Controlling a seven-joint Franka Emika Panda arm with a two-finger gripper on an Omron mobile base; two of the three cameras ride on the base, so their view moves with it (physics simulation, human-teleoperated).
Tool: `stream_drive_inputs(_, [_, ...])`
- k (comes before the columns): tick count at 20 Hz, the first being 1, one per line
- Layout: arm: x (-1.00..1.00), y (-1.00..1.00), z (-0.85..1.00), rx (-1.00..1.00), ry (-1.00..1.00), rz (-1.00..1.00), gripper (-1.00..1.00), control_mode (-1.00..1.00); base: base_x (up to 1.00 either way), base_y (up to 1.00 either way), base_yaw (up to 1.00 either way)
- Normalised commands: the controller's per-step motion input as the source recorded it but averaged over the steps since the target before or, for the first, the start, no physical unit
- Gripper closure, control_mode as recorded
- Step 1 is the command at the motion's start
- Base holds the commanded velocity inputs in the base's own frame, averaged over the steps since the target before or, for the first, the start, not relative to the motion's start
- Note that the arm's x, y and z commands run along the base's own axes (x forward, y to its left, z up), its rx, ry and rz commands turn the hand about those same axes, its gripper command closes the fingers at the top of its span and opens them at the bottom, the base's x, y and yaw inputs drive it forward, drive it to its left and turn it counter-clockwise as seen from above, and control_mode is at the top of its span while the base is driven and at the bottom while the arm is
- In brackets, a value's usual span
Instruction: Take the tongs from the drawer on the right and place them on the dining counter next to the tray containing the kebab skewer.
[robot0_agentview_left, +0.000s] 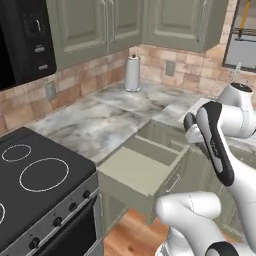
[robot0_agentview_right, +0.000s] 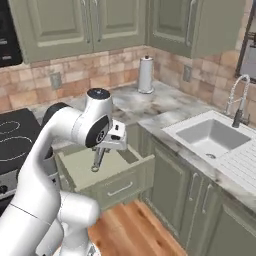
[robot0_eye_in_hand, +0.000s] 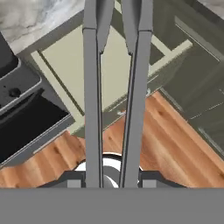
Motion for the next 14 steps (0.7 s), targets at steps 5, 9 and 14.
stream_drive_inputs(5, [0.0,0.0,0.0,0.0,0.0,0.0,1.0,1.0,0.0,0.3,-0.91])
stream_drive_inputs(9, [0.0,0.0,0.0,0.0,0.0,0.0,1.0,1.0,0.0,0.28,-0.91])
stream_drive_inputs(14, [0.0,0.0,0.0,0.0,0.0,0.0,1.0,1.0,0.0,0.25,-0.92])
